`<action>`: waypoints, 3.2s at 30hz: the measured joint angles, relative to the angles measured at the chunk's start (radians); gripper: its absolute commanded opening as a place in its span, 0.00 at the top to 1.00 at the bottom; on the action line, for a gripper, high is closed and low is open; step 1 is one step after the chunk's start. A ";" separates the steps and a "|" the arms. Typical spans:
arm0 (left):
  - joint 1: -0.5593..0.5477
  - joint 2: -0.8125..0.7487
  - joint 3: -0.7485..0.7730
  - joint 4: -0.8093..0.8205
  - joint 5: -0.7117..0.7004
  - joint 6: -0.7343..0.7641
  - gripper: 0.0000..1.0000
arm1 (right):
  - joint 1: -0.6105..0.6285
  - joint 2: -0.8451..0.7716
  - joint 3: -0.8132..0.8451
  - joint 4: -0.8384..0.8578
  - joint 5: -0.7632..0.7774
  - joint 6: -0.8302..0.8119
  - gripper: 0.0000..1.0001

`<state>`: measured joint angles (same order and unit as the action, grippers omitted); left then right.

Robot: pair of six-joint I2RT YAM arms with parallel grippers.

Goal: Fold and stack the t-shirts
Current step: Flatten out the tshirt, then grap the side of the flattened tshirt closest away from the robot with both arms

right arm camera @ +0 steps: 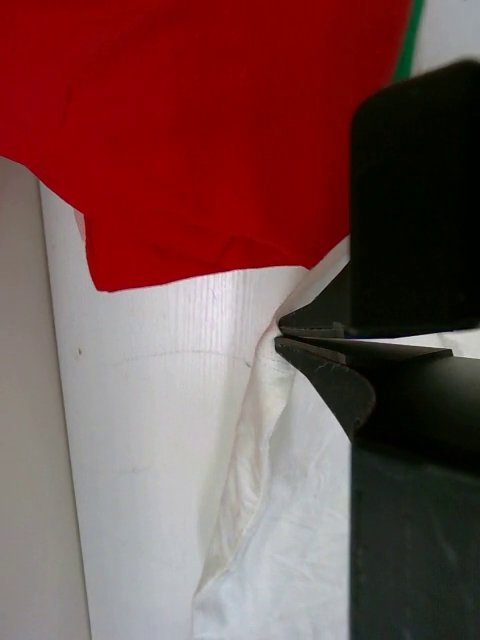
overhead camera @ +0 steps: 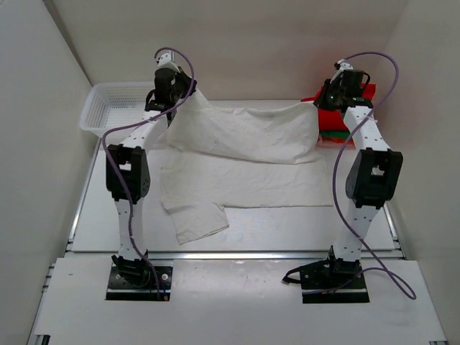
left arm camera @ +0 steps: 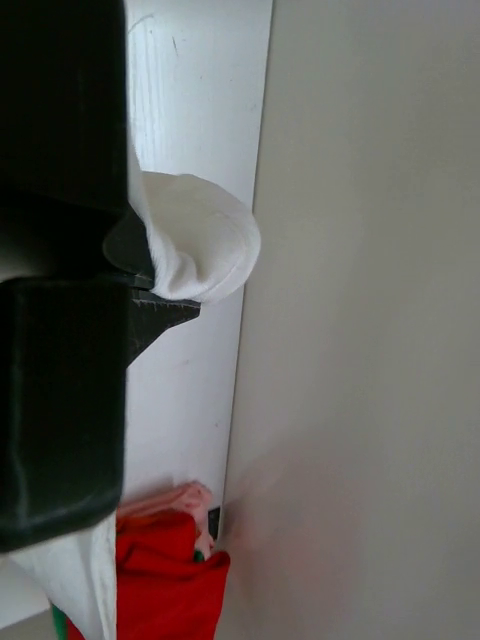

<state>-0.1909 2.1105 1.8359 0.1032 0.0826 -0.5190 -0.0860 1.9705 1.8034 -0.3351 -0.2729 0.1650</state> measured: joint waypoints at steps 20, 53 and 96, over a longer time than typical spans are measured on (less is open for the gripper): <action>0.043 0.429 0.632 -0.299 -0.023 0.012 0.27 | 0.015 0.287 0.332 -0.047 0.197 -0.024 0.23; -0.340 -1.066 -1.270 -0.761 0.018 -0.113 0.25 | 0.013 -0.713 -1.044 -0.251 0.335 0.187 0.33; -0.347 -1.111 -1.042 -1.000 0.036 -0.024 1.00 | -0.031 -0.658 -1.006 -0.329 0.238 0.077 1.00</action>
<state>-0.5377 0.9997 0.7937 -0.8967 0.1184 -0.5434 -0.1165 1.3128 0.7975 -0.6643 -0.0345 0.2420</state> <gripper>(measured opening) 0.027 0.017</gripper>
